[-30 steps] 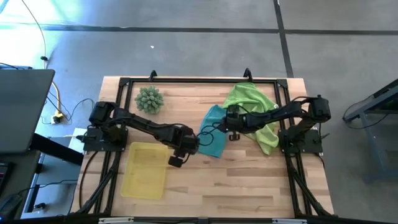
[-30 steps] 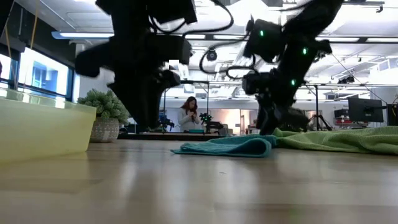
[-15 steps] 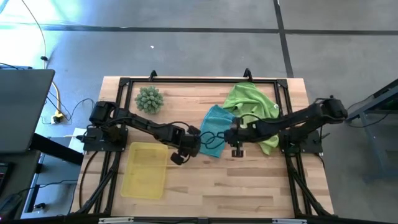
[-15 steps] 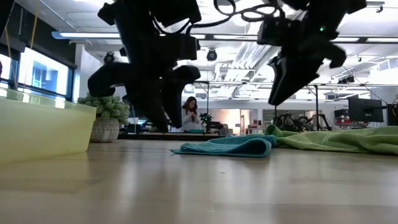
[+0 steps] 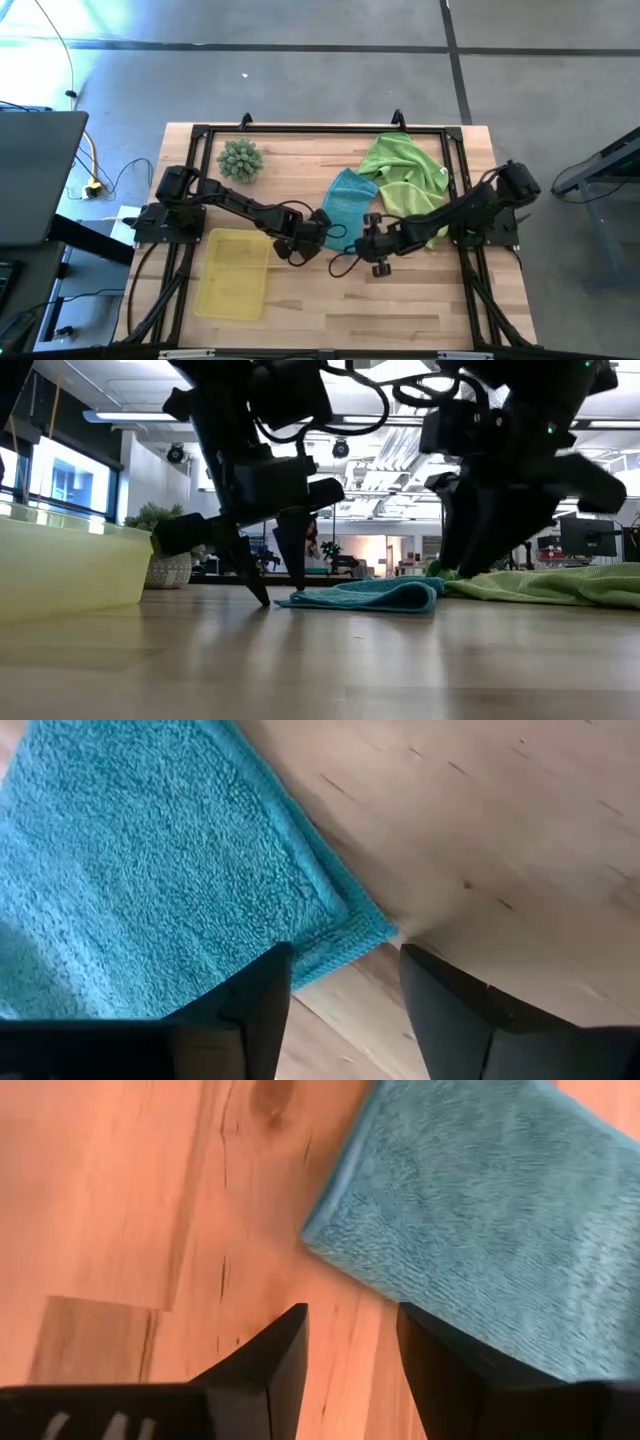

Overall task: Roll microfiber towels into tight, uniform cylinder then place into a basket
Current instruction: Fold the blue towel, then roll the blue towel

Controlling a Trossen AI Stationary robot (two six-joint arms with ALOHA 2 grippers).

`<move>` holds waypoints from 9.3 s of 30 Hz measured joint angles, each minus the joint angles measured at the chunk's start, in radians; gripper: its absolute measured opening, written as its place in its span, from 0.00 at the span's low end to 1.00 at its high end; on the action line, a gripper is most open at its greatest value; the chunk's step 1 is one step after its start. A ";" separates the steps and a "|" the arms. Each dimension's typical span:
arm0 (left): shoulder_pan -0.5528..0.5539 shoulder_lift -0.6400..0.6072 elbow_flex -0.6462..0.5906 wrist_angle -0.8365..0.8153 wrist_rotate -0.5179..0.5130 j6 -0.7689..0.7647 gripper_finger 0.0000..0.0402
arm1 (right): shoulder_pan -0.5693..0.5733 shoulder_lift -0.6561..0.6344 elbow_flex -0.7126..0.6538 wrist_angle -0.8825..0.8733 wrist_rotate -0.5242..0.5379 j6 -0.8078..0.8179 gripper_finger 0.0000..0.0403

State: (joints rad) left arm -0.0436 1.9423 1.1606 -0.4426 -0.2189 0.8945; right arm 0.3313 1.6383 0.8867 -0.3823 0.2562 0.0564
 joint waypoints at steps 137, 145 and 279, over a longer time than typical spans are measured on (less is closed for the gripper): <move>-0.100 -0.041 0.010 0.137 0.168 -0.474 0.01 | -0.023 0.056 0.000 0.060 -0.175 0.034 0.00; -0.101 -0.059 0.010 0.080 0.187 -0.615 0.02 | -0.061 0.056 0.000 0.131 -0.398 0.128 0.00; -0.115 0.112 0.112 0.199 0.097 -0.506 0.46 | 0.004 -0.032 -0.280 0.450 -0.291 0.053 0.24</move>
State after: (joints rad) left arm -0.1585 2.0547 1.2722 -0.2438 -0.1215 0.3884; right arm 0.3351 1.6062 0.6064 0.0679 -0.0348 0.1094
